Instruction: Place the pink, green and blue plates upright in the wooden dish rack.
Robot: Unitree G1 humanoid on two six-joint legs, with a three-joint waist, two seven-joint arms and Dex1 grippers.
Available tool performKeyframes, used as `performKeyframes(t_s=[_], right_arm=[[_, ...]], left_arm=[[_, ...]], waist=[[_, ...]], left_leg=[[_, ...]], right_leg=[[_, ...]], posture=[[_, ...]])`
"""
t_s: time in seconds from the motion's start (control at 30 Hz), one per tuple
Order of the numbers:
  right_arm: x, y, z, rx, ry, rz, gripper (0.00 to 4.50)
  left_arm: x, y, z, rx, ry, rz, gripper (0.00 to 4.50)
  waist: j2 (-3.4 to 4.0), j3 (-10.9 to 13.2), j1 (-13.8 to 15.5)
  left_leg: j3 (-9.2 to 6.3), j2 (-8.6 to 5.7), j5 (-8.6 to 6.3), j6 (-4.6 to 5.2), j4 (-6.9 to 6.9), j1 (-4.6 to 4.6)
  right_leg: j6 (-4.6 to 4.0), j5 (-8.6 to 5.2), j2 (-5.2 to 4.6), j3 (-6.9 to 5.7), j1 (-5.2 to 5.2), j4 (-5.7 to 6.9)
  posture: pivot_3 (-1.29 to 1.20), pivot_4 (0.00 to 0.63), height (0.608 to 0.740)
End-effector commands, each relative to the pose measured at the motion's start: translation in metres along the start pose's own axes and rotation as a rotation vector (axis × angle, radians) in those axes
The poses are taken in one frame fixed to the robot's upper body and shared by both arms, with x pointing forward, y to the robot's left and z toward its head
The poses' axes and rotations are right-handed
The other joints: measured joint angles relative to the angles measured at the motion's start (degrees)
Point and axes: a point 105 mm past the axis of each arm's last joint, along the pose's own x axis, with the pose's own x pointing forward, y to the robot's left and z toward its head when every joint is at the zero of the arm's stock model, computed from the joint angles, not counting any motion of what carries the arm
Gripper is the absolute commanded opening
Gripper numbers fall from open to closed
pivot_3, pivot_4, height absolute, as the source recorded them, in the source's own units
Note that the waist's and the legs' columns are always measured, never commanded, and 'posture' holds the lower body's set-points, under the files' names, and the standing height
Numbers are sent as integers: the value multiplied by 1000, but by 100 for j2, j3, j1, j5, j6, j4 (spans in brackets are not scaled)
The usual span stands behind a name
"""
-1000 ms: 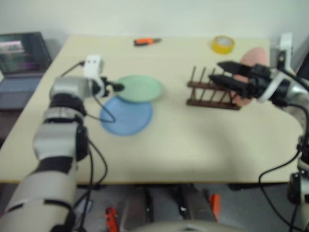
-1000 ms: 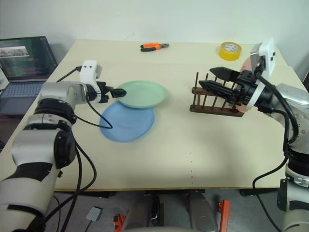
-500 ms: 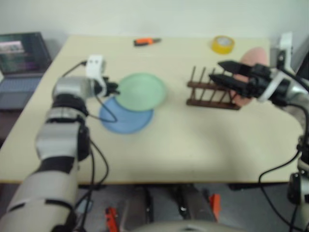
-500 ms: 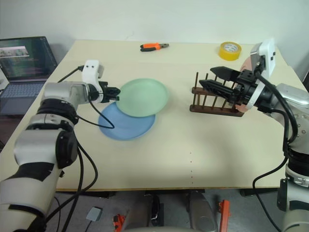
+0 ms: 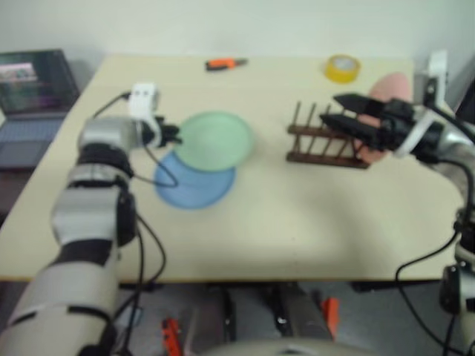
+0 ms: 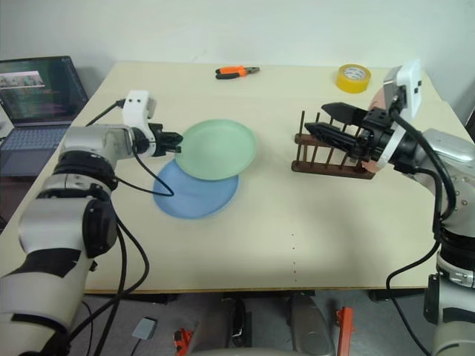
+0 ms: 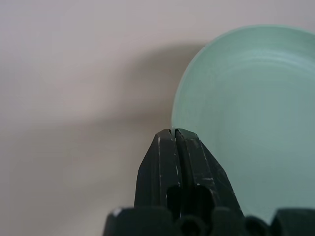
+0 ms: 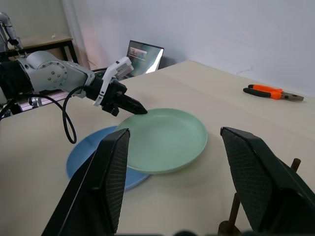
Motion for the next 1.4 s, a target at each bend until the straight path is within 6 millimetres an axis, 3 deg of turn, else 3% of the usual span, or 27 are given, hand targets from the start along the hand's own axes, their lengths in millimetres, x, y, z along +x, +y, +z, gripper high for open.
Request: performKeyframes(t_s=[0.03, 0.2, 0.33, 0.47, 0.63, 0.9, 1.23, 1.33, 1.4], right_arm=[[2, 8, 9, -39, -36, 25, 3196], [6, 13, 11, -44, -35, 57, 3196], [16, 30, 10, -95, -23, 137, 3196], [44, 49, -13, -267, 115, 213, 3196], [90, 59, -34, -470, 171, 243, 3196], [133, 66, -79, -697, 264, 238, 3196], [143, 55, -87, -738, 267, 170, 3196], [144, 51, -93, -742, 286, 152, 2662], [144, 50, -94, -750, 286, 141, 1984]], left_arm=[[-14, 0, 31, 33, -86, -4, 20], [-24, 1, 48, 47, -144, -4, 20], [-32, -19, 74, 78, -214, -74, 20], [-40, -47, 98, 161, -268, -108, 20], [-43, -65, 110, 305, -290, -12, 20], [-47, -102, 103, 358, -303, -57, 20], [-56, -98, 94, 342, -286, -22, 20], [-59, -97, 94, 333, -284, -20, 0], [-60, -97, 93, 332, -281, -17, 0]], waist=[[0, 0, 1], [-1, 0, 3], [-1, 0, 4], [0, 0, -11], [0, 0, -31], [0, 0, -13], [-1, 0, -22], [-1, 0, -17], [-1, 0, -16]], left_leg=[[0, 0, 0, 0, 0, 0], [1, 0, 0, 0, 0, 0], [-1, 0, 0, 0, 0, -1], [1, 0, 0, 0, 0, -2], [2, -1, 0, 0, 2, 4], [6, -1, 1, -1, 3, -6], [-1, 2, 3, -4, 5, -4], [0, 1, 3, -4, 6, -4], [1, -1, 3, -4, 6, -4]], right_leg=[[0, 0, 0, 0, 0, 0], [0, 0, -1, 1, 0, 0], [0, 0, 0, -2, 0, 1], [1, 0, 0, 0, -1, -1], [1, 0, 5, 6, -2, 8], [-17, 11, 3, 9, -11, 7], [-21, 13, 6, 5, -12, 17], [-23, 14, 5, 5, -12, 17], [-23, 14, 4, 6, -12, 17]], posture=[[0, 150, 740], [0, 150, 740], [0, 150, 740], [0, 150, 740], [0, 150, 740], [0, 150, 740], [0, 150, 740], [0, 150, 740], [0, 150, 740]])
